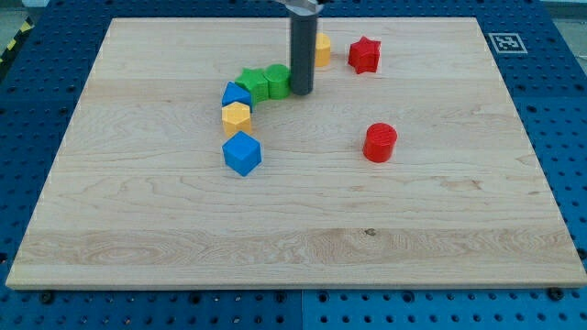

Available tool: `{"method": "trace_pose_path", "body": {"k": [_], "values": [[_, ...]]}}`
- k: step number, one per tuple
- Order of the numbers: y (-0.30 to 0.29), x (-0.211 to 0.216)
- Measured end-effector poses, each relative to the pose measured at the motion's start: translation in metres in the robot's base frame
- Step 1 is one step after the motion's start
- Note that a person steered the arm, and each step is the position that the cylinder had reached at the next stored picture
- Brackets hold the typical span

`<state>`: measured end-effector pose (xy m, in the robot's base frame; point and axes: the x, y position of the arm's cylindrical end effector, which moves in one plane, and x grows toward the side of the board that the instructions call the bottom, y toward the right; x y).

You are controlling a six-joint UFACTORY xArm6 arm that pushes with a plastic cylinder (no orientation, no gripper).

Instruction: Push the yellow hexagon into the red circle

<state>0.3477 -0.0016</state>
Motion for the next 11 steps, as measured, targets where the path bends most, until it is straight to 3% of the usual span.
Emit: {"method": "trace_pose_path", "body": {"k": [2,3,4,5,6,7,9,11], "values": [[0.030,0.008],[0.011,-0.047],[-0.070,-0.085],[-0.166,-0.067],[-0.185,-0.017],[-0.179,0.036],[-0.143,0.061],[-0.030,0.066]]}}
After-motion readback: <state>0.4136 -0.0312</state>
